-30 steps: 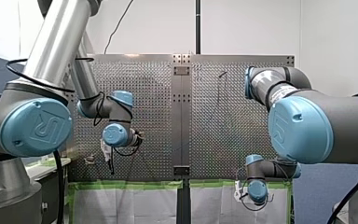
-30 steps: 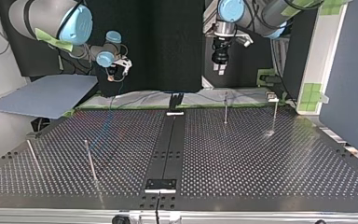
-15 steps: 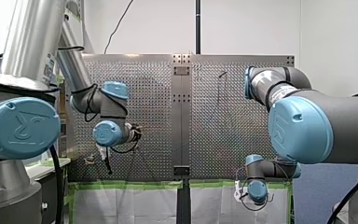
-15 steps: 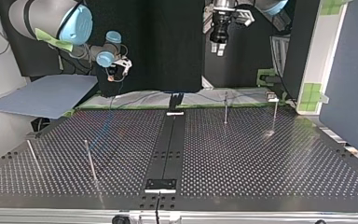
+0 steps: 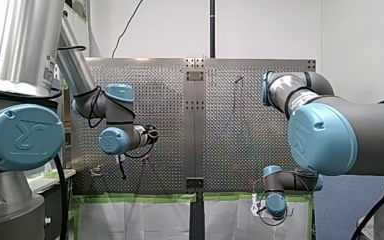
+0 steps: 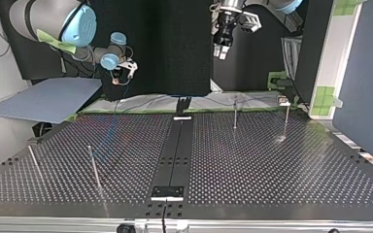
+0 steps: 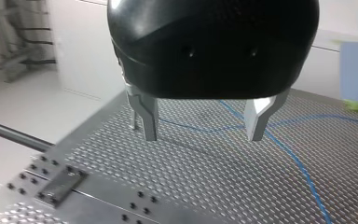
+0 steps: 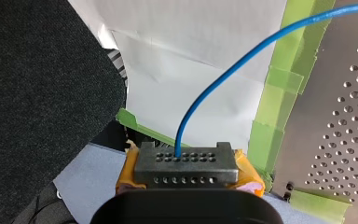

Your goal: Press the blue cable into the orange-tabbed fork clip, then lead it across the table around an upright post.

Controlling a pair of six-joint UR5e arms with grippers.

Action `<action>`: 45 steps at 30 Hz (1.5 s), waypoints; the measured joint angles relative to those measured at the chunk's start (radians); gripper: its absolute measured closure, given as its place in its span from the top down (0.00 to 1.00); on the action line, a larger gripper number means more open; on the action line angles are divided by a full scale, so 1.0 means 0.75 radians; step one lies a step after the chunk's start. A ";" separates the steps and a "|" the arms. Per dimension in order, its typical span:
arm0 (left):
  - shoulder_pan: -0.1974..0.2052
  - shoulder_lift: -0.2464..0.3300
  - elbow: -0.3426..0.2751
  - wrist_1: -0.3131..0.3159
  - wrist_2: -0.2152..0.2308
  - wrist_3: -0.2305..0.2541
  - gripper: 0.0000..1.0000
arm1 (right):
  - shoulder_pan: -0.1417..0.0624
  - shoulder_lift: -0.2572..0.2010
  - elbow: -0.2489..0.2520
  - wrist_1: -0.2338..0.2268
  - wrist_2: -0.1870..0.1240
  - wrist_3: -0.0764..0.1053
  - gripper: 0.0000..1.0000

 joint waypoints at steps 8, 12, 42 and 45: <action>0.108 -0.068 0.000 -0.021 0.108 0.091 0.91 | 0.002 0.000 0.000 0.009 -0.001 -0.002 0.00; 0.147 -0.070 0.000 -0.031 0.134 0.109 0.91 | 0.004 0.000 0.001 0.008 0.000 -0.001 0.00; 0.159 -0.070 0.000 -0.034 0.141 0.113 0.91 | 0.005 0.000 0.001 0.007 0.000 -0.001 0.00; 0.160 -0.070 0.000 -0.034 0.141 0.113 0.91 | 0.005 0.000 0.001 0.007 0.000 -0.001 0.00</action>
